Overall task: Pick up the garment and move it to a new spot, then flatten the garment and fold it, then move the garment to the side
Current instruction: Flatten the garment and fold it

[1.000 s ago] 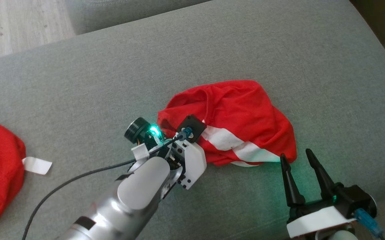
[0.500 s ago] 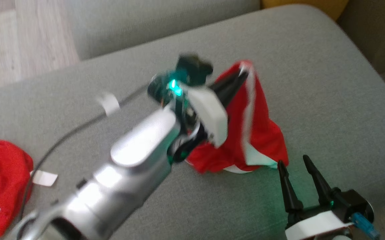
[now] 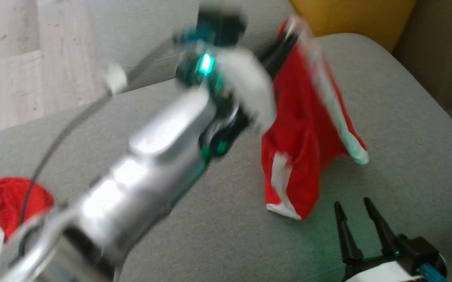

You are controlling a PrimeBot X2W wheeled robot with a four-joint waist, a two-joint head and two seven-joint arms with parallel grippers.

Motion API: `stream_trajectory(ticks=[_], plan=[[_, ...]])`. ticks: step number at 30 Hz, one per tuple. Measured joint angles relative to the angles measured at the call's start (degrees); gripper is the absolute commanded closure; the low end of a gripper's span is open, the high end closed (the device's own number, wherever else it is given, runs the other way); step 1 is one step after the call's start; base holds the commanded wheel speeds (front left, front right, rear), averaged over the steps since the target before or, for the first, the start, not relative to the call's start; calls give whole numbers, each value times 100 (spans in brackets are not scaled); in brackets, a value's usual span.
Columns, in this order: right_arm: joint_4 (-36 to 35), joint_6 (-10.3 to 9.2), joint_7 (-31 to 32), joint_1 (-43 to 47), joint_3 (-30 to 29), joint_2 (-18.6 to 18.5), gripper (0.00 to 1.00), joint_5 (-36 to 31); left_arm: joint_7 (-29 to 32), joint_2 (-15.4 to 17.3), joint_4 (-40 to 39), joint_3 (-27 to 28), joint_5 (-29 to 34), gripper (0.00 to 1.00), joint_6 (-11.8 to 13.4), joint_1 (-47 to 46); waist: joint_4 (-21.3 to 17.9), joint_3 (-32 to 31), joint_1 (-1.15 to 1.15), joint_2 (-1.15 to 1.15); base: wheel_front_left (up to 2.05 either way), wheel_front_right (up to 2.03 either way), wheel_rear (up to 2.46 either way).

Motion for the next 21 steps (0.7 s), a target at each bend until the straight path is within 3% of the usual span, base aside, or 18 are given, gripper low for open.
stream_trajectory(ticks=[3, 7, 11, 21], plan=[[-47, 0, 0, 59, -102, 0, 0, 76, -1, 254, 249, -197, -60, 100, -58, 817, 166, 9, 0, 0, 0, 0, 0], [-8, 0, 1, 103, -250, 2, 0, 291, -165, 917, 465, -434, -48, 100, -63, 1965, 430, 77, 0, 0, 0, 0, 0], [157, 0, 0, -23, -522, 5, 0, 488, -337, 1348, 419, -554, 36, 100, -116, 2411, 711, 260, 0, 0, 0, 0, 0], [1232, 0, 1, -1334, -817, 1, 0, 920, -687, 1524, 3, -512, 131, 100, -165, 2368, 1283, 847, 1, 0, 0, 0, 0]])
